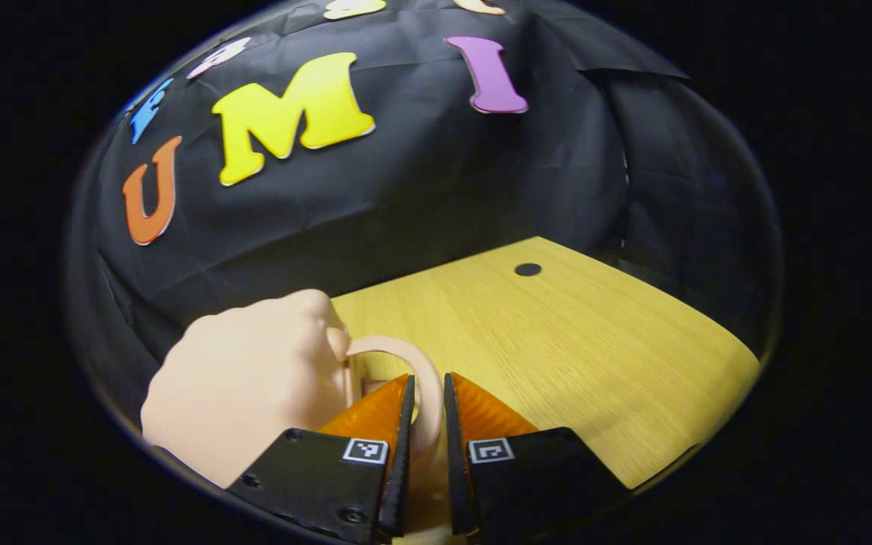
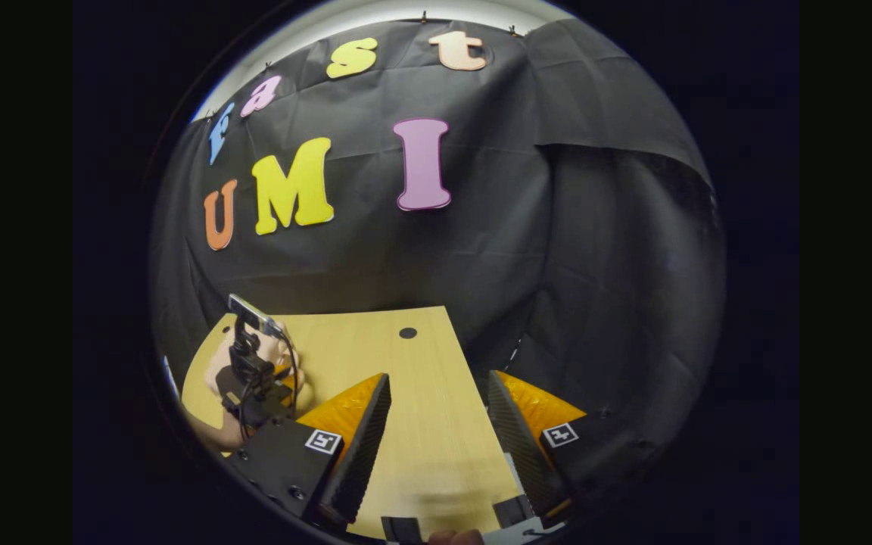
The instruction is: First open the suitcase, pack the skin care products into it, and then close the suitcase.
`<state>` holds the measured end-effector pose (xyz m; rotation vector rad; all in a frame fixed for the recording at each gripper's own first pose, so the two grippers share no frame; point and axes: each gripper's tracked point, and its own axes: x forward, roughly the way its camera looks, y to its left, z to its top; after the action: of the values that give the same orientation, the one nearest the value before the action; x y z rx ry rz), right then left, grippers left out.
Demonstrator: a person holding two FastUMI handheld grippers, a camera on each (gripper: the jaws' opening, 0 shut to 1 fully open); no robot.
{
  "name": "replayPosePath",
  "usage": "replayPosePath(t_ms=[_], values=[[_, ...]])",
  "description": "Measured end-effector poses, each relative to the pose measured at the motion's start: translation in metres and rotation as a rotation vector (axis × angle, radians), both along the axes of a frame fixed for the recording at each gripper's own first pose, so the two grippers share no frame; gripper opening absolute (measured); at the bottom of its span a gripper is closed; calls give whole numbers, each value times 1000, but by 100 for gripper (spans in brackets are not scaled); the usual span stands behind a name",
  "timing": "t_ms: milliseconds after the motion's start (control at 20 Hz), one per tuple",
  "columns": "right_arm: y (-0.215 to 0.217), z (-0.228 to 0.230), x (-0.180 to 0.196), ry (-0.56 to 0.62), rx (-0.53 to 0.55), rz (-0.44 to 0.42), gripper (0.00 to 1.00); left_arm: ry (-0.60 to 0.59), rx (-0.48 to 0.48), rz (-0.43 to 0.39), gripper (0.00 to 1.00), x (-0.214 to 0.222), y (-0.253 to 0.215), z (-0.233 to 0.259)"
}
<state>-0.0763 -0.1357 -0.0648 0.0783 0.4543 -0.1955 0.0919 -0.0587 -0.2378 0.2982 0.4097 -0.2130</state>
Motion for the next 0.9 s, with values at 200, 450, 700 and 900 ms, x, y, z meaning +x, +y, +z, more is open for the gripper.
replayPosePath(t_ms=[200, 450, 700, 900], values=[[0, 1, 2, -10, 1, 9, 78, -9, -43, -10, 57, -11, -11, 10], [25, 6, 23, -46, 14, 76, 77, 10, -167, 19, 84, -52, -9, 47], [89, 33, 61, -153, 36, 209, 78, -111, -278, 162, 96, -81, 51, 142], [139, 70, 82, -273, 19, 292, 79, -287, -309, 244, 98, -81, 106, 233]])
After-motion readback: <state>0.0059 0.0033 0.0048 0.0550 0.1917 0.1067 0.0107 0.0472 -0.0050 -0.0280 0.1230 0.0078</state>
